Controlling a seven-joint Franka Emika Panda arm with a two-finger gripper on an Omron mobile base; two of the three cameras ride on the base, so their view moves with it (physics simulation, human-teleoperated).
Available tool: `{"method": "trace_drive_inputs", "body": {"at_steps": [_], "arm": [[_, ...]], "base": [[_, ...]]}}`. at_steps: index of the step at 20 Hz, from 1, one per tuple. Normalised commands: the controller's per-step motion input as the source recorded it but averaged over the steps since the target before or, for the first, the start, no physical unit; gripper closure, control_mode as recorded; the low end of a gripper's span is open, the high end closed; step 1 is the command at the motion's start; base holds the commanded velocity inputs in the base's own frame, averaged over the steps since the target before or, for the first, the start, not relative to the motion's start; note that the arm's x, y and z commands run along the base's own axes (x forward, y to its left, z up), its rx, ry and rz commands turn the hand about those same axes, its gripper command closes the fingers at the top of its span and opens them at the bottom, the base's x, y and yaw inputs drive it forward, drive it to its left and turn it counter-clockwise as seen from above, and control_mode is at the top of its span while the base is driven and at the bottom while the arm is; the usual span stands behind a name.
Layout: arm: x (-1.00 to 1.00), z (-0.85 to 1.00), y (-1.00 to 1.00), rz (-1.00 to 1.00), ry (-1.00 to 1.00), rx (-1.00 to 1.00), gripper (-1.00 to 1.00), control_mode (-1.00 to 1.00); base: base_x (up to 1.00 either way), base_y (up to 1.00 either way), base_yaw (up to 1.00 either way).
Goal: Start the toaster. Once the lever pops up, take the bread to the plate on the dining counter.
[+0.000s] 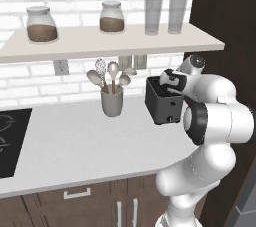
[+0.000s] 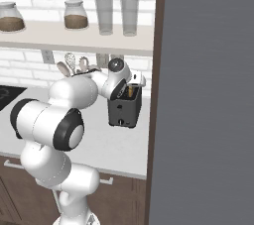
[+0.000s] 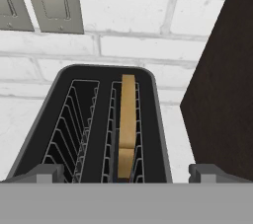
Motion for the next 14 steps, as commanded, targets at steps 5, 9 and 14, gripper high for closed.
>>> {"method": "trace_drive_inputs", "body": {"at_steps": [5,9,14], "arm": [[0.0,0.0,0.0,0.0,0.0,0.0,-1.0,-1.0],[0.0,0.0,0.0,0.0,0.0,0.0,-1.0,-1.0],[0.0,0.0,0.0,0.0,0.0,0.0,-1.0,-1.0]], "base": [[0.0,0.0,0.0],[0.0,0.0,0.0],[0.0,0.0,0.0]]}}
